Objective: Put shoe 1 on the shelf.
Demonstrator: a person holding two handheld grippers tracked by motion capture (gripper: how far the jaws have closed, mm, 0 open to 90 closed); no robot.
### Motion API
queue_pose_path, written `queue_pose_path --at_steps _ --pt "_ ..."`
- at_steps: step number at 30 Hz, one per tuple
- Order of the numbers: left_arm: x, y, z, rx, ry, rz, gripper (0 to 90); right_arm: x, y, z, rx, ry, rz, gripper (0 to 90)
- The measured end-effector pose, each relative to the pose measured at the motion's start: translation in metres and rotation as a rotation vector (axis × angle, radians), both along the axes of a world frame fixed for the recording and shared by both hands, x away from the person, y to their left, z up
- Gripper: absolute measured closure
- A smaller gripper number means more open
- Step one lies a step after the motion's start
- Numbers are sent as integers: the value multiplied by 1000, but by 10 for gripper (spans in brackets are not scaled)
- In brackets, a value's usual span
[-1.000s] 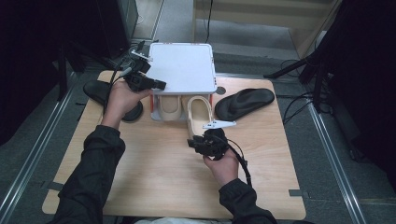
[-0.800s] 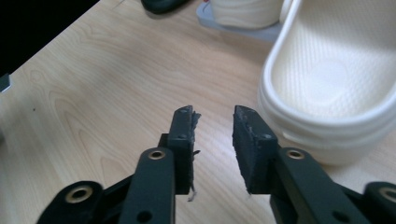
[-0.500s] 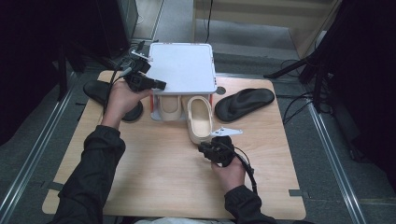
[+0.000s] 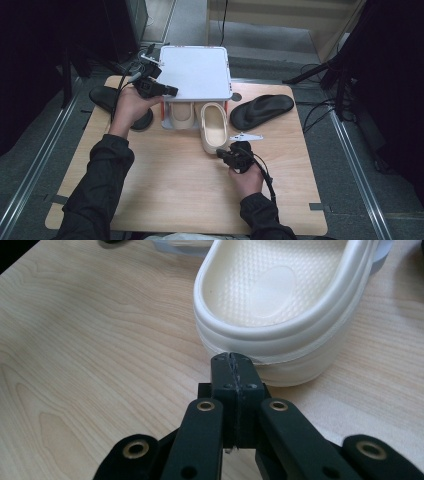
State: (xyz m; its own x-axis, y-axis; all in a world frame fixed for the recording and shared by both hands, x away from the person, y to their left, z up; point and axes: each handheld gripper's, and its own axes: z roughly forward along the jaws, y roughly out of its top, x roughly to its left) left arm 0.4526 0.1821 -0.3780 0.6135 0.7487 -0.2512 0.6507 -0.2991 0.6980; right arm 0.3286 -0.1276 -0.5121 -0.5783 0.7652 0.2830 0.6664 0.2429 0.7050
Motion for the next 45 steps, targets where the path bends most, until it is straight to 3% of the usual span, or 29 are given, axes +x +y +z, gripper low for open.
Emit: queue_pose_path --at_steps 11,29,37,45 --pt "0 0 0 -2 -1 1 882 22 13 2 -31 -7 7 900" --pt "0 0 0 -6 2 3 879 64 39 5 -20 -17 -12 900" --pt "0 0 0 -3 -7 -4 877 76 48 6 -56 -32 -13 900" --pt "-2 1 0 -6 -8 -15 851 84 46 3 -26 -18 -35 900"
